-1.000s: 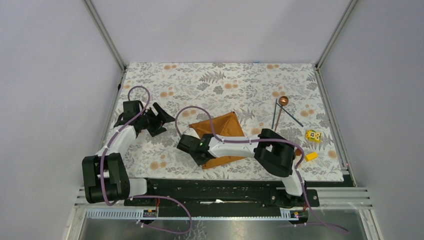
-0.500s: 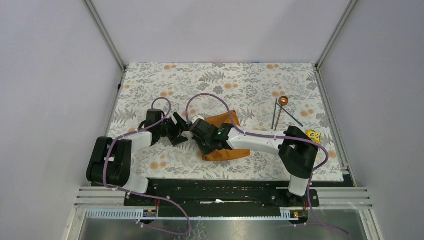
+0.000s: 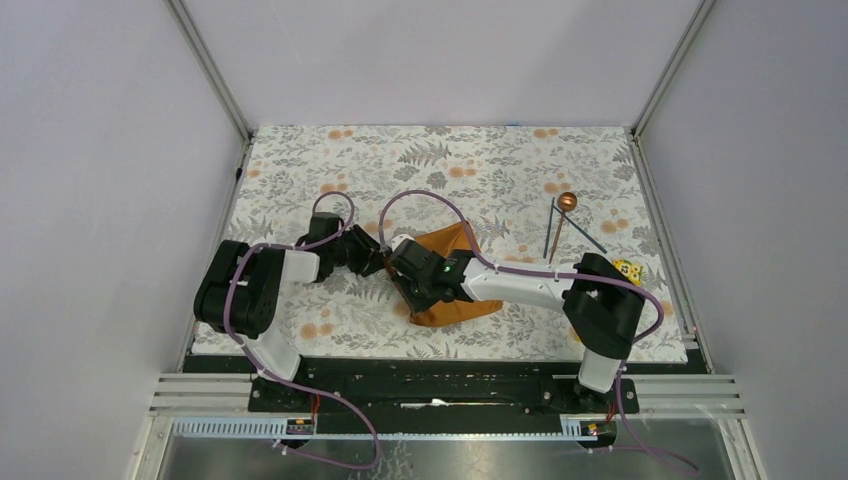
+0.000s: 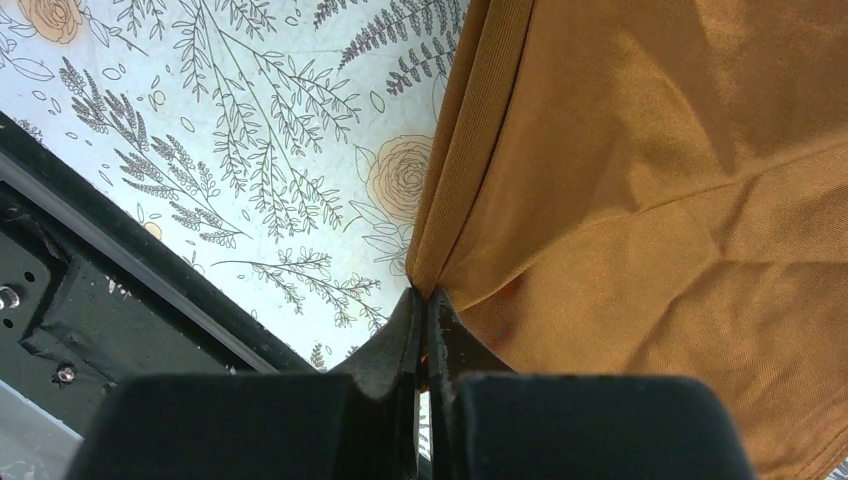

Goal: Fold the napkin into a case and place the utensils inside
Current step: Pick up the upper triangle-folded napkin from the center of the board, then turn over the upper triangle folded napkin at the center of the board.

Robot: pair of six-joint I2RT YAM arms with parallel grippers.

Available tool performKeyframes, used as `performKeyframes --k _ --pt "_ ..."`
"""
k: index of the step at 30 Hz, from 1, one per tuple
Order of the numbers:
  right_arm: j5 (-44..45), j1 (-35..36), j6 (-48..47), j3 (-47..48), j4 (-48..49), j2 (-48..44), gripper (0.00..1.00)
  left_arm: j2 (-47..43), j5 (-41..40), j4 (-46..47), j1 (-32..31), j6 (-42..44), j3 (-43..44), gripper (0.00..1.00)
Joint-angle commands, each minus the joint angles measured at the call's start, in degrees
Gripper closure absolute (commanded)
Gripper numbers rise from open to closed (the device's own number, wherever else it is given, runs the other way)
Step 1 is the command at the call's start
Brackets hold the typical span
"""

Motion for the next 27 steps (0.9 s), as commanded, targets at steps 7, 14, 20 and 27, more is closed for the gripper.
performKeyframes --k 7,14,20,27 --pt "-7.69 -0.26 -2.85 1.73 3.18 -2.15 1.00 -1.67 -5.48 -8.99 3.15 4.36 7.83 1.00" --pt "-26.50 6.57 -0.08 12.43 12.80 3.25 1.00 -21.81 -13.32 -39.65 18.19 16.90 16.04 1.00" --pt "-47.87 4.48 20.19 9.33 42.97 5.72 1.00 -30.89 -27.87 -57.51 19.64 22.34 31.10 1.00" --pt "-57.07 -7.67 43.84 -9.63 79.49 12.54 1.00 -13.04 -35.59 -49.63 5.48 19.27 34.08 1.00"
